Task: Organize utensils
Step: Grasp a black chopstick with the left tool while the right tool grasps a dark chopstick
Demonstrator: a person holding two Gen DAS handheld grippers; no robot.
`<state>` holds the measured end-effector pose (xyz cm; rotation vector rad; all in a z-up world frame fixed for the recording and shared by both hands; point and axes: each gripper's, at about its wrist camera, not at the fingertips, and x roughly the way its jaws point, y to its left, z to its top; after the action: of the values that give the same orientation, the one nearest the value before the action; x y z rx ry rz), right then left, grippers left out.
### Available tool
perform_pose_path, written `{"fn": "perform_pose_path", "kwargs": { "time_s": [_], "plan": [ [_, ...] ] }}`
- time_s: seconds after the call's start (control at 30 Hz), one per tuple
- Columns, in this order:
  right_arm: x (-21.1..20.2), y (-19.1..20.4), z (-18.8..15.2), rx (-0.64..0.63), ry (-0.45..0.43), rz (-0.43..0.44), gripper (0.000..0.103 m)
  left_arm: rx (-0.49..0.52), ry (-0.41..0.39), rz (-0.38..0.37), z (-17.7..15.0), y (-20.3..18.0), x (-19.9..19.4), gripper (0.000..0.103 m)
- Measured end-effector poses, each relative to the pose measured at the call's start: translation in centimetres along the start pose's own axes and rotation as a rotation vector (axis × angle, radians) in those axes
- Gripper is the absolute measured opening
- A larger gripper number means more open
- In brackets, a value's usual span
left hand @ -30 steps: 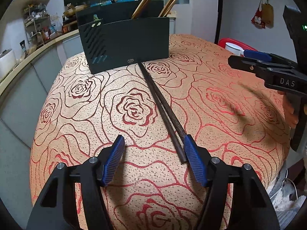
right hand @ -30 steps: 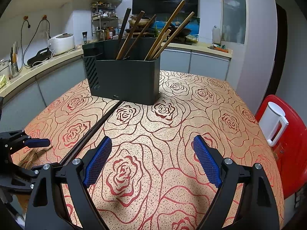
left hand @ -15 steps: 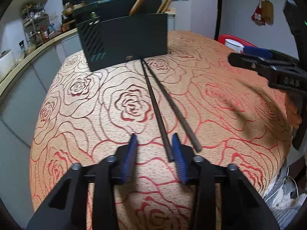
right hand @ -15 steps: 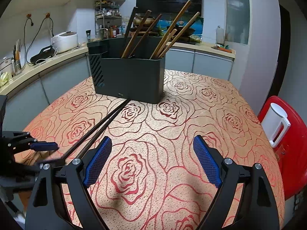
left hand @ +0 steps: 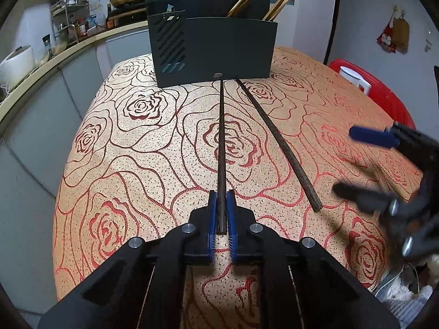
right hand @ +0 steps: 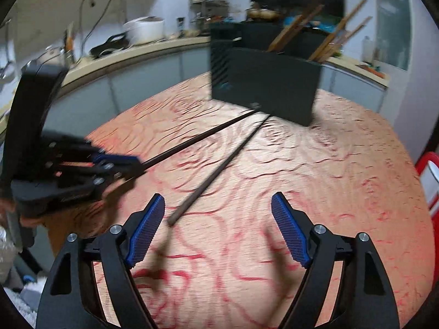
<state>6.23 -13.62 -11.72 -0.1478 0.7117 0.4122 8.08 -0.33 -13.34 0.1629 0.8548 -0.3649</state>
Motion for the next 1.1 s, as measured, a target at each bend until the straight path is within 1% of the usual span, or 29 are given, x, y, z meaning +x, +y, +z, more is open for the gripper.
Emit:
{"fn": "perform_pose_path", "kwargs": {
  "time_s": [0.07, 0.1, 0.13, 0.17, 0.23, 0.3, 0.4, 0.47, 0.6, 0.7, 0.73, 0.8, 0.9, 0.97, 1.1],
  "plan": [
    [0.4, 1.1, 0.0, -0.028, 0.013, 0.006, 0.069, 0.007, 0.001, 0.006, 0.0, -0.2, 0.0, 0.007],
    [0.6, 1.6, -0.1, -0.045, 0.024, -0.003, 0.067, 0.008, 0.0, 0.007, 0.0, -0.2, 0.0, 0.007],
    [0.9, 2.0, -0.1, -0.058, 0.035, -0.018, 0.062, 0.007, 0.001, 0.007, 0.0, -0.2, 0.0, 0.007],
    [1.2, 2.2, -0.2, -0.063, 0.053, -0.033, 0.057, 0.006, 0.001, 0.006, 0.0, -0.2, 0.0, 0.007],
    [1.9, 2.0, -0.4, -0.036, 0.087, -0.022, 0.05, 0.005, 0.002, 0.004, 0.0, -0.3, 0.0, 0.007],
    [1.9, 1.7, -0.6, -0.01, 0.083, -0.011, 0.049, 0.007, 0.0, 0.009, -0.1, -0.3, 0.0, 0.007],
    [1.7, 1.4, -0.8, 0.01, 0.083, -0.016, 0.043, 0.012, -0.002, 0.027, -0.2, -0.7, 0.0, 0.007],
    [1.3, 1.1, -1.2, 0.027, 0.077, -0.036, 0.041, 0.018, -0.006, 0.04, -0.3, -0.9, -0.1, 0.007],
    [0.3, -0.3, -2.1, 0.068, 0.069, -0.145, 0.04, 0.011, -0.007, 0.04, -0.4, -1.0, -0.3, 0.007],
    [-0.4, -1.3, -2.6, 0.104, 0.07, -0.204, 0.04, 0.003, -0.007, 0.035, -0.5, -1.1, -0.4, 0.007],
    [-0.6, -1.5, -2.8, 0.114, 0.065, -0.206, 0.04, -0.001, -0.008, 0.031, -0.6, -1.1, -0.5, 0.008],
    [-0.9, -1.9, -3.1, 0.13, 0.048, -0.18, 0.04, -0.003, -0.012, 0.029, -0.7, -1.3, -0.5, 0.008],
    [-0.7, -2.1, -3.4, 0.148, 0.046, -0.136, 0.04, -0.002, -0.017, 0.028, -0.7, -1.4, -0.5, 0.013],
    [-0.5, -2.0, -3.4, 0.144, 0.038, -0.137, 0.04, -0.007, -0.02, 0.021, -0.7, -1.4, -0.5, 0.015],
    [-0.4, -2.0, -3.2, 0.149, 0.022, -0.149, 0.039, -0.005, -0.029, 0.0, -0.8, -1.6, -0.6, 0.029]
  ]
}}
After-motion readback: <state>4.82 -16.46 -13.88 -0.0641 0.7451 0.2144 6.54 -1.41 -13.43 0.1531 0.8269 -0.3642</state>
